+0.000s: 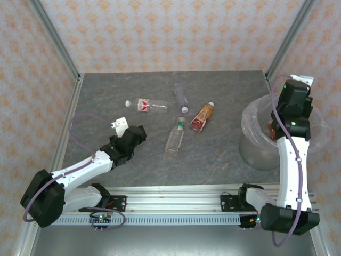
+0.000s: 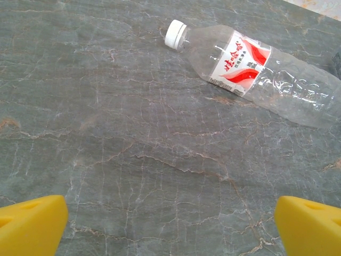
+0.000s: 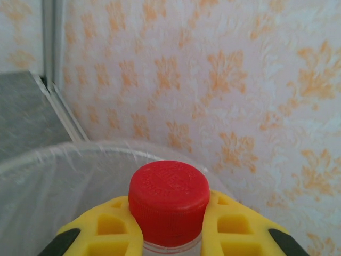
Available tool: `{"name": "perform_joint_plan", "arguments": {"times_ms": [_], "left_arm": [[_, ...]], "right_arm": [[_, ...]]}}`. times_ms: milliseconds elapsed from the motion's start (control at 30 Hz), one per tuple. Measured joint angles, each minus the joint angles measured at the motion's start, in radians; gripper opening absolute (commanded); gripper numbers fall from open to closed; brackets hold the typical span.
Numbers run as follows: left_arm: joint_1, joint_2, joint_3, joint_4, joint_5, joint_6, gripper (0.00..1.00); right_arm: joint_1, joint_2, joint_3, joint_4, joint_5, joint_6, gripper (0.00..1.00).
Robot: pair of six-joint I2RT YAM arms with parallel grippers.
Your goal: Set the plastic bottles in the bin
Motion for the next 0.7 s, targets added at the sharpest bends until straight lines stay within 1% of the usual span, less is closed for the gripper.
{"name": "perform_joint_plan", "arguments": {"times_ms": [33, 67, 100, 233, 300, 467, 533, 633, 667, 700], "left_arm": [[0.0, 0.0, 0.0, 0.0, 0.0, 0.0, 1.0], [0.0, 0.0, 0.0, 0.0, 0.0, 0.0, 1.0], [0.0, 0.0, 0.0, 0.0, 0.0, 0.0, 1.0], [0.0, 0.0, 0.0, 0.0, 0.0, 0.0, 1.0], [0.0, 0.0, 0.0, 0.0, 0.0, 0.0, 1.0], [0.0, 0.0, 0.001, 0.0, 0.0, 0.0, 1.0], [0.0, 0.002, 0.002, -0.002, 0.0, -0.001, 1.0], [0.0, 0.016, 0.011, -0.008, 0.001, -0.002, 1.0], [0.0, 0.02, 0.014, -0.009, 0.001, -0.002, 1.0], [0.0, 0.022, 0.016, -0.011, 0.002, -0.002, 1.0]], "right_arm": [[0.0, 0.008, -0.007, -0.005, 0.006, 0.003, 0.53], [0.0, 0.019, -0.007, -0.013, 0.012, 0.01, 0.59], [0.0, 0.03, -0.003, -0.022, 0.018, 0.021, 0.63], [0.0, 0.053, 0.039, -0.069, 0.022, 0.065, 0.73], [0.0, 0.053, 0.068, -0.09, 0.018, 0.088, 0.75], [0.008, 0.051, 0.135, -0.143, -0.031, 0.145, 0.82], [0.025, 0.05, 0.136, -0.156, -0.039, 0.158, 0.88], [0.069, 0.051, 0.136, -0.181, -0.045, 0.171, 0.91], [0.087, 0.051, 0.138, -0.189, -0.047, 0.174, 0.99], [0.106, 0.051, 0.141, -0.197, -0.052, 0.178, 0.99]]}}
